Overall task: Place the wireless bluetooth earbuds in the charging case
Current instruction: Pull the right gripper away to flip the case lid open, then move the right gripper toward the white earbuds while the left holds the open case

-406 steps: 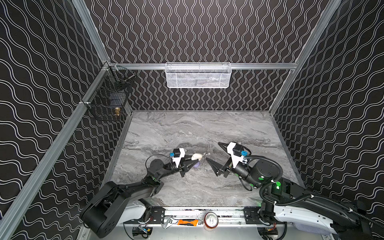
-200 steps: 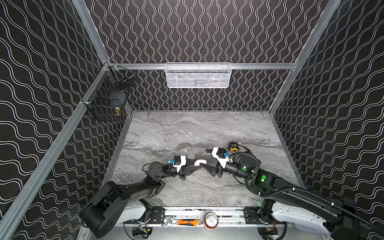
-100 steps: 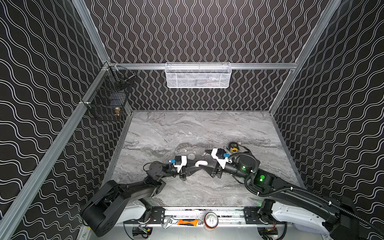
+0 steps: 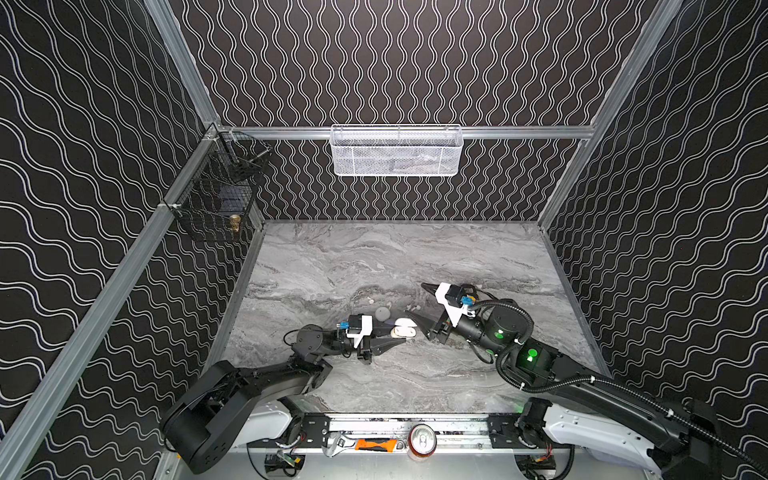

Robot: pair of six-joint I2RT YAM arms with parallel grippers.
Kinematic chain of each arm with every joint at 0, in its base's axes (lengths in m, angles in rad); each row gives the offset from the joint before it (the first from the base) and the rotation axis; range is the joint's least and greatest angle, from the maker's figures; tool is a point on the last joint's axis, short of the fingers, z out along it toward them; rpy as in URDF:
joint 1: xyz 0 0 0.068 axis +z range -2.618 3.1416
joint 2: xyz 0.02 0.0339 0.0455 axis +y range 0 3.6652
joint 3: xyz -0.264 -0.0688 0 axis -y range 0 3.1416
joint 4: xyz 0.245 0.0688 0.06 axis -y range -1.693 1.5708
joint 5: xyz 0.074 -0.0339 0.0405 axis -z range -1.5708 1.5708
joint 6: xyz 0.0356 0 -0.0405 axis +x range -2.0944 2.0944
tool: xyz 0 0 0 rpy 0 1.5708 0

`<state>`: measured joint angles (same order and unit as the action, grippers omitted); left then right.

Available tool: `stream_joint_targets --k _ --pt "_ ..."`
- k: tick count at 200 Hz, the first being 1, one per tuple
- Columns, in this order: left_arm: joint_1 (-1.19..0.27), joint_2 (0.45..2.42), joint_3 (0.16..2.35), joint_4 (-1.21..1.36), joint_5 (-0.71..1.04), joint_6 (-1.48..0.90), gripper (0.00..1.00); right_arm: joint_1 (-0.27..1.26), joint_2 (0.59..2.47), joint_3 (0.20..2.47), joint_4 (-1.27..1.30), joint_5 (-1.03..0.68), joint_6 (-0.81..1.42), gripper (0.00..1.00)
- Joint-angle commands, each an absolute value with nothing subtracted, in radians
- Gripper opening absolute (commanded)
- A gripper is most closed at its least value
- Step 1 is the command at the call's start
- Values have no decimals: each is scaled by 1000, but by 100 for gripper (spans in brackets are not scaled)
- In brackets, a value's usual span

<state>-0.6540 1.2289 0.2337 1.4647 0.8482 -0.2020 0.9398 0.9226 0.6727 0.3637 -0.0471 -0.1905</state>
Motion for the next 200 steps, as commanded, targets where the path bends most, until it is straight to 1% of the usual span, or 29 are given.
stream_joint_targets --k 1,15,34,37,44,51,63,93,117,132,154,178,200 --pt "-654 1222 226 1482 840 -169 0 939 907 694 375 3 -159 77" --pt "-654 1236 214 1500 814 -157 0 939 894 702 383 98 -97 81" --pt "-651 1266 187 1549 762 -153 0 928 888 740 349 308 77 90" --pt "-651 1267 185 1546 755 -149 0 922 891 752 323 323 107 89" --pt "-650 1273 181 1548 737 -143 0 905 899 775 273 310 157 83" --pt "-647 1273 177 1548 720 -137 0 895 909 792 235 296 194 81" --pt "-643 1273 165 1548 678 -129 0 887 934 826 149 335 268 77" --pt "-608 1237 120 1546 567 -136 0 848 1012 878 -44 438 426 73" --pt "-567 1220 95 1546 516 -155 0 749 1069 870 -86 343 488 72" --pt "-543 1221 82 1546 482 -157 0 710 1143 871 -82 292 500 72" --pt "-500 1241 76 1546 452 -175 0 686 1329 953 -149 208 508 65" --pt "-458 1259 59 1546 373 -190 0 687 1536 1079 -209 105 506 58" --pt "-433 1279 51 1547 334 -193 0 688 1682 1150 -212 30 505 55"
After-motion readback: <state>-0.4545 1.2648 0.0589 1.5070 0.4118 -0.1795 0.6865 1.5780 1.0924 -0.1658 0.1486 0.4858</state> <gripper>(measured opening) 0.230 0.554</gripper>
